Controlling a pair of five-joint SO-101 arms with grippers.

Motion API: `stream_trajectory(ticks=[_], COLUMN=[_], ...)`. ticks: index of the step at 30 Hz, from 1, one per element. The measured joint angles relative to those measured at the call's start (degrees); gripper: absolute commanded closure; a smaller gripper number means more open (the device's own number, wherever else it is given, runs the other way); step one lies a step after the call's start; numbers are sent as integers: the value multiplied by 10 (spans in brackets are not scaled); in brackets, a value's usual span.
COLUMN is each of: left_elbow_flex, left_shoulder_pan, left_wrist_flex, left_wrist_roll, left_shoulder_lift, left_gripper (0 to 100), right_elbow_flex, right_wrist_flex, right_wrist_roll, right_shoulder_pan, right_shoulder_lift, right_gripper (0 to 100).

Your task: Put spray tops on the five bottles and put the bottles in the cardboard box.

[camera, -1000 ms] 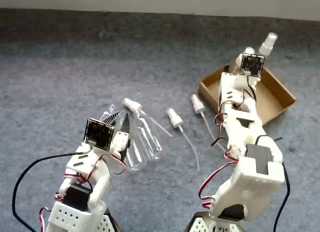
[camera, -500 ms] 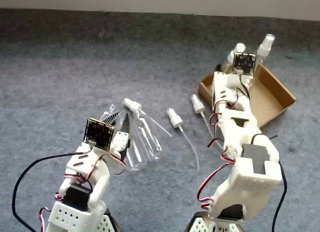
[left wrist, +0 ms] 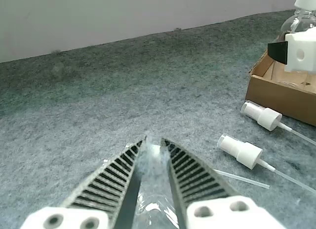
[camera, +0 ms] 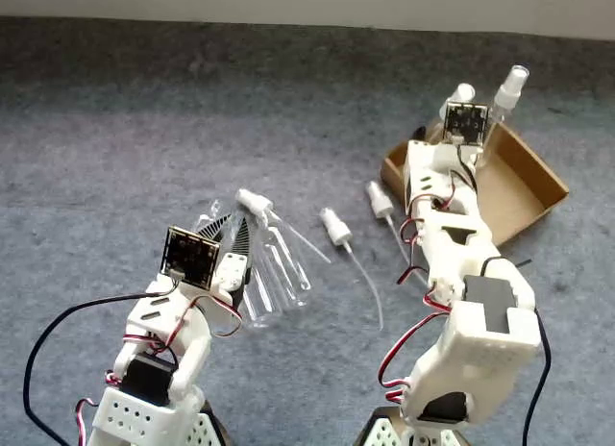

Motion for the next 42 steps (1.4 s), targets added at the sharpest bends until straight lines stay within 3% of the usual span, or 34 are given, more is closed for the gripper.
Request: stream_trajectory(ticks=[8, 13, 23, 42], left_elbow_flex=[0, 0, 0, -2], left_shoulder_pan=[0, 0, 0, -1], left_wrist_flex=[0, 0, 0, 0], left_wrist_roll=[0, 0, 0, -17], left_shoulder_lift=[0, 0, 0, 0], left_gripper=[993, 993, 993, 993], right_elbow_flex=[14, 23, 140, 139], right_wrist_flex=[0, 0, 6, 515], right_wrist_roll=[0, 0, 0, 0], right_shoulder_pan=[0, 0, -1, -1], right_shoulder_lift=[0, -4, -171, -585], right_gripper=[752, 686, 683, 685])
